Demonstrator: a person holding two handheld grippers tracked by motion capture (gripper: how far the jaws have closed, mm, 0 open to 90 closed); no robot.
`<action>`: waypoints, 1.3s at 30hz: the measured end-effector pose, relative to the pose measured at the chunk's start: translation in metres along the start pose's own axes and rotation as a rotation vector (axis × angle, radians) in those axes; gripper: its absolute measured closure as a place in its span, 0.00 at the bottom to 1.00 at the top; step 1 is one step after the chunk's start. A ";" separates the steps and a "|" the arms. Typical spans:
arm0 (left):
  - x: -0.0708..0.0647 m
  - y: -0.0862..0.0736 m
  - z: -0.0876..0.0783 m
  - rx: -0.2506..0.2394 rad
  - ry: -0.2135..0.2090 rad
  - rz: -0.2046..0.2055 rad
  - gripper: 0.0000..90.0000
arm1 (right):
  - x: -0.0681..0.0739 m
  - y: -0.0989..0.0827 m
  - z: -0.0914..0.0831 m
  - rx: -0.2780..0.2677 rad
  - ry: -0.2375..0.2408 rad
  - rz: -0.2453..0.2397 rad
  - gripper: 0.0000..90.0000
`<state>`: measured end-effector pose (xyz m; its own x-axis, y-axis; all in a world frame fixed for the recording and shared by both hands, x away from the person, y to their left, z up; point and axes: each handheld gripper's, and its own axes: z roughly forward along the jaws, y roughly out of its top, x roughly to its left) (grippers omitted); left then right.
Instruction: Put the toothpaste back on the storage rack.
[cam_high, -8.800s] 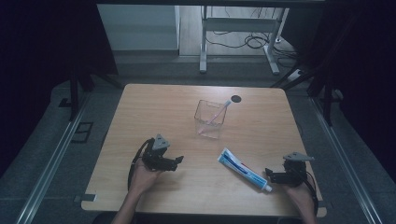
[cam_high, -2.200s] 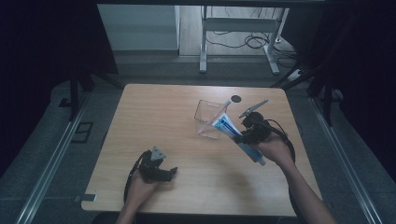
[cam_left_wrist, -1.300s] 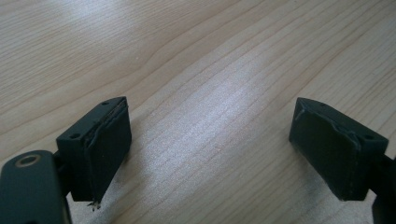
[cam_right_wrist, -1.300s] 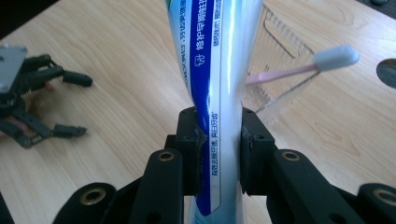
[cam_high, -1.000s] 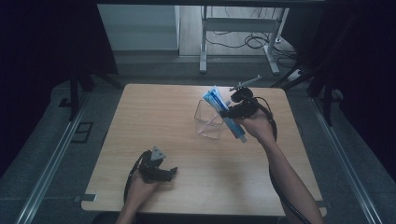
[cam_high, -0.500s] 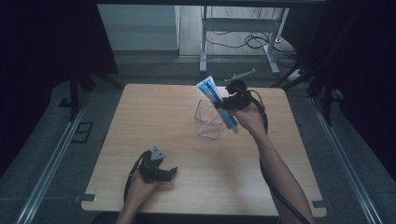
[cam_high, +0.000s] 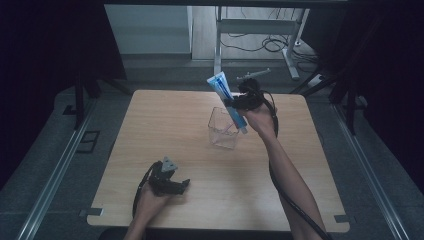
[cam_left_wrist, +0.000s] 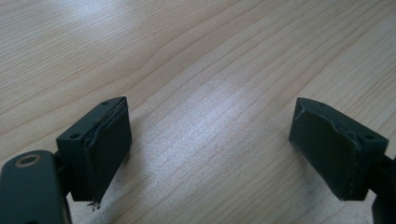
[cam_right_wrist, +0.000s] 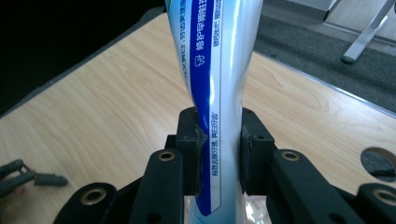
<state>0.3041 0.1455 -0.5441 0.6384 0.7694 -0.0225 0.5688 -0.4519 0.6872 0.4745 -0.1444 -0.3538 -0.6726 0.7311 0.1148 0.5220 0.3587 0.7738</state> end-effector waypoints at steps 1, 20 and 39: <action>0.000 0.000 0.000 0.000 0.000 0.000 0.14 | 0.000 0.001 0.002 -0.007 0.001 0.003 0.81; 0.000 0.000 0.000 0.000 0.001 0.001 0.14 | -0.005 -0.002 0.035 -0.097 -0.016 0.005 0.81; 0.000 0.000 0.000 0.003 0.000 0.002 0.14 | -0.010 -0.024 0.061 -0.083 -0.027 -0.018 0.81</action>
<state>0.3039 0.1457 -0.5440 0.6391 0.7688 -0.0211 0.5695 -0.4546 0.6848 0.5011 -0.1251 -0.4117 -0.6663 0.7409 0.0846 0.4641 0.3231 0.8248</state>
